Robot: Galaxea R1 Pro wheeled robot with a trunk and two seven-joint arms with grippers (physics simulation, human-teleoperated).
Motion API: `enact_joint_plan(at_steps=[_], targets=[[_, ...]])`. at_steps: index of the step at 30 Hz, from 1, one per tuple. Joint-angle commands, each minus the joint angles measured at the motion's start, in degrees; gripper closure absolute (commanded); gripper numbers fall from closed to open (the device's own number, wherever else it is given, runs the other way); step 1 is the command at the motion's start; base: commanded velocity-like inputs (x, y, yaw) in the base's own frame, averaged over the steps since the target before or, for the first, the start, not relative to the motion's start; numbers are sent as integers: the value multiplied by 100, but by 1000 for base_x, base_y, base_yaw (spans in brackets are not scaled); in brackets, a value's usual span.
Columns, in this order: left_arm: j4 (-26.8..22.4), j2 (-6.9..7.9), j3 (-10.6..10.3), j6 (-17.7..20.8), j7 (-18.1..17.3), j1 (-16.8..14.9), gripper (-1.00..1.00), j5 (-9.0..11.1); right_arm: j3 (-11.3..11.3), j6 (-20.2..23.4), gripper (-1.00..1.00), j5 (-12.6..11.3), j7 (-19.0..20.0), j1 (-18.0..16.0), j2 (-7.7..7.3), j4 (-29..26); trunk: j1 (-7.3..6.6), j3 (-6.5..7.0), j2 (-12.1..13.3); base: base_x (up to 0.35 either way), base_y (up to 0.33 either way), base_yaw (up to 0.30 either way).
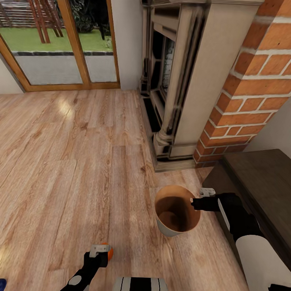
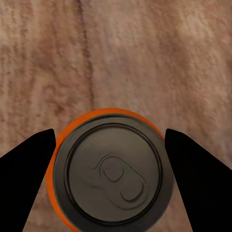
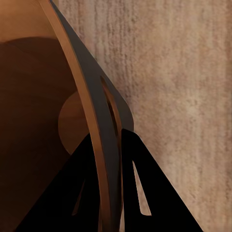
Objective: Put the three can of soda from the living room inside the tash can in the kitchen.
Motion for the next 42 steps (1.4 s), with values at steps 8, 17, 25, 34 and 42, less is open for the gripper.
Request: enact_joint_plan(at_steps=[8, 17, 25, 34, 42], targets=[[4, 1, 9, 1, 19, 0, 100, 5, -3, 44, 100, -126, 48, -2, 1, 0, -16, 133, 8, 0, 0, 0], [3, 1, 2, 1, 19, 0, 100, 4, -3, 44, 100, -126, 48, -2, 1, 0, -39, 333, 20, 0, 0, 0], [3, 1, 1, 6, 17, 0, 100, 4, -3, 44, 100, -126, 48, -2, 4, 0, -60, 510, 31, 0, 0, 0], [3, 1, 1, 8, 11, 0, 100, -4, 104, 44, 100, -144, 48, -2, 3, 0, -83, 709, 43, 0, 0, 0], [3, 11, 1, 26, -77, 0, 100, -2, 123, 44, 100, -153, 49, -2, 3, 0, -103, 886, 53, 0, 0, 0]])
